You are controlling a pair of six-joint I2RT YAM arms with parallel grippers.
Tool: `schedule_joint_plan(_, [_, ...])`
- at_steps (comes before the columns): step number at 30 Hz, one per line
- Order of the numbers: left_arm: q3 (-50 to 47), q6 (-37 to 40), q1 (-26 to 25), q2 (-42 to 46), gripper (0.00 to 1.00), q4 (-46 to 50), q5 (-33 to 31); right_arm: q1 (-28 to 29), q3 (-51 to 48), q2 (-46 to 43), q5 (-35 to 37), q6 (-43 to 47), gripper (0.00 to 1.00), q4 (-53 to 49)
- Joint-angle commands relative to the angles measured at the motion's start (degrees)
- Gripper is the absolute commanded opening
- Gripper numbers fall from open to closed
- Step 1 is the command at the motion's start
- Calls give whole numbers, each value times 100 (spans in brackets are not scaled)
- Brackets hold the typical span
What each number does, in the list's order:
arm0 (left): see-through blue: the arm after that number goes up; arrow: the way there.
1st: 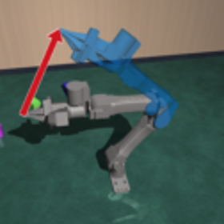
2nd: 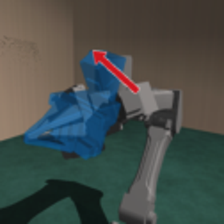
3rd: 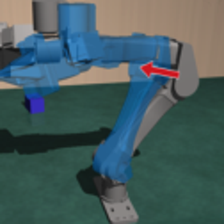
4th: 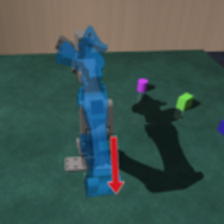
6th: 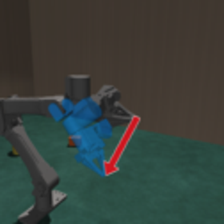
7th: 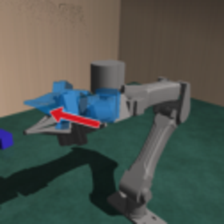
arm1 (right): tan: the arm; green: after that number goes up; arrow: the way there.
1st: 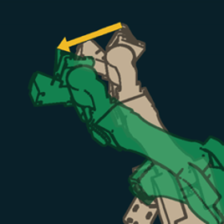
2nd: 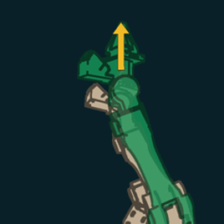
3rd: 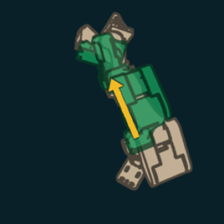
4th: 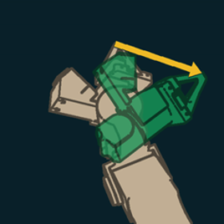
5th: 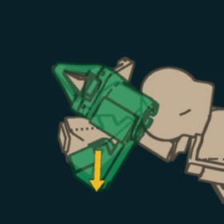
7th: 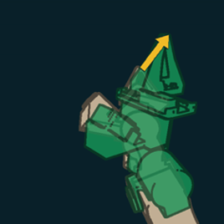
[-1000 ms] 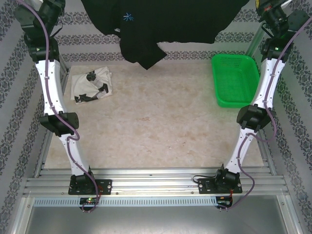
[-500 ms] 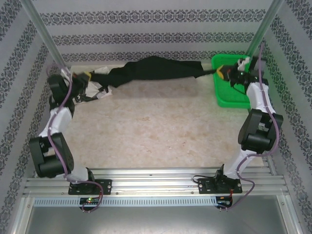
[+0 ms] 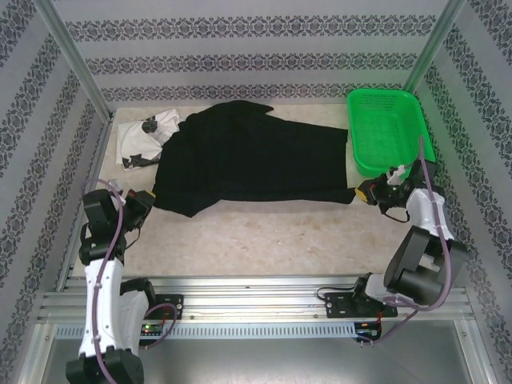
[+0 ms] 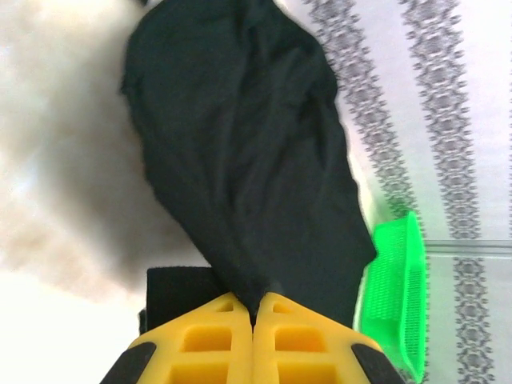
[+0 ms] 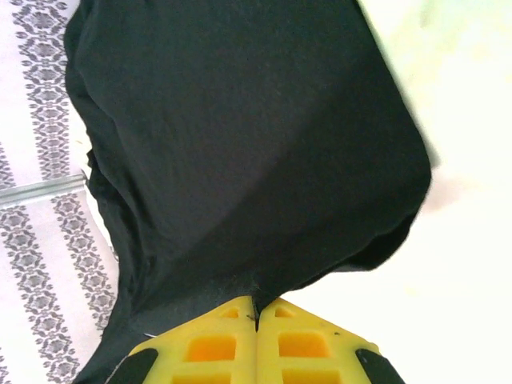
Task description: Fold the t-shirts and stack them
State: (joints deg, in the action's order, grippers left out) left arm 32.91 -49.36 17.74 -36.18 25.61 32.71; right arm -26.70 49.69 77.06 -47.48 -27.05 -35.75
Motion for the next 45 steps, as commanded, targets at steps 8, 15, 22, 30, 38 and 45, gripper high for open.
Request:
schedule_joint_plan(8, [749,49,98,893,0,4283,-1717,-330,-286,-1077,1078,361,0,-1903])
schedule_joint_plan(15, [1651,-226,98,544,0,5429,-2513,-649,-69,-1120,1847,159,0,-2508])
schedule_joint_plan(22, [1267,-327,91,504,0,4843,-1867,-714,-91,-1114,1500,-468,0,-2156])
schedule_joint_plan(30, [1644,516,-110,-904,0,3039,-1599,-106,-561,-1448,1928,-661,0,-1939])
schedule_joint_plan(38, [2928,1207,-915,-3072,0,2129,-2072,580,-173,-990,2791,-364,0,-1990])
schedule_joint_plan(45, [3857,1603,-1310,-4594,0,1950,-2252,664,271,-49,2732,-225,0,-1518])
